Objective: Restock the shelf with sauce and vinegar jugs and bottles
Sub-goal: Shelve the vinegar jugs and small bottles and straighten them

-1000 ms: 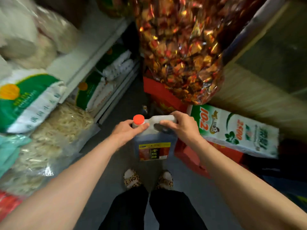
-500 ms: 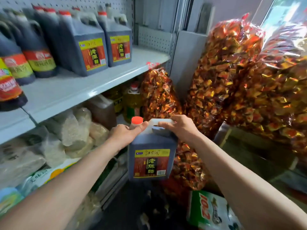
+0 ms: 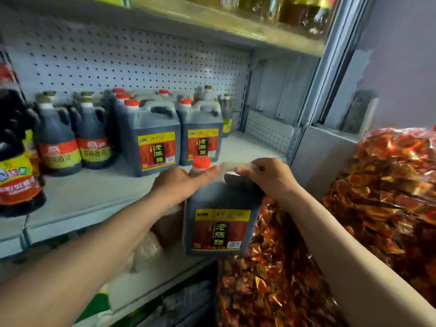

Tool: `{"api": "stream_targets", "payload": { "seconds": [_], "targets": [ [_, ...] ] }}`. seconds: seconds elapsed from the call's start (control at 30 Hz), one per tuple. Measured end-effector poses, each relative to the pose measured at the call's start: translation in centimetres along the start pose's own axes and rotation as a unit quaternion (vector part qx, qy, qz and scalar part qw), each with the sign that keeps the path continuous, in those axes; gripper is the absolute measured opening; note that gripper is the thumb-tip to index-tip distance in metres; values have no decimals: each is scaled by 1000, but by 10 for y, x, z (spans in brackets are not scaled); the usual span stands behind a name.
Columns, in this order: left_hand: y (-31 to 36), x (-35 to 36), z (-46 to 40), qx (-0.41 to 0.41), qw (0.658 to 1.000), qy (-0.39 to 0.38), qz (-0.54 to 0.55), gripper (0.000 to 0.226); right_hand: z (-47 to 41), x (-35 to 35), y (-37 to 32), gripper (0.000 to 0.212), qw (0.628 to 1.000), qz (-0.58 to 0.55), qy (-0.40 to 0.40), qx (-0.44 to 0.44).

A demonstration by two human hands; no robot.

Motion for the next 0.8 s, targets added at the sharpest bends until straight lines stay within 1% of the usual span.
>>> {"api": "stream_targets", "payload": {
  "seconds": [0.1,0.2,0.27,0.3,0.37,0.43,0.5,0.53,0.67,0.8],
  "targets": [
    [30,-5,-29,-11,997,23,74,120,-56,-18,-3,51,999,-36,-3,-25],
    [51,-8,-58,-30,992,81,88,113,-105,-23,-6,55,996,-74,-16,-47],
    [59,-7,-77,-47,988,115,95,110,-135,-20,-5,65,993,-95,-15,-66],
    [61,-6,-87,-57,986,126,93,109,-149,-16,-5,66,992,-99,-15,-75],
    [62,-2,-106,-69,985,126,100,107,-174,-7,-1,64,990,-110,-17,-82],
    [60,3,-125,-79,982,117,128,102,-198,5,5,57,988,-120,-16,-92],
    [57,6,-141,-89,983,120,110,100,-217,16,10,47,986,-115,-21,-115],
    [55,8,-148,-93,983,126,95,101,-225,22,13,46,986,-114,-27,-122],
    [46,15,-168,-107,979,148,86,111,-246,42,18,68,989,-89,-27,-118],
    [36,17,-183,-105,978,164,77,114,-257,55,17,72,990,-89,-31,-101]
  ]
}}
Point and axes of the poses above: each hand's wrist, its own z-axis away from the middle knuckle, its own x-axis out of the palm, y = z × x, the point moved 1 cm from there along -z, towards the middle knuckle, and after that the axes turned 5 degrees about y, right-handed, at the moved point
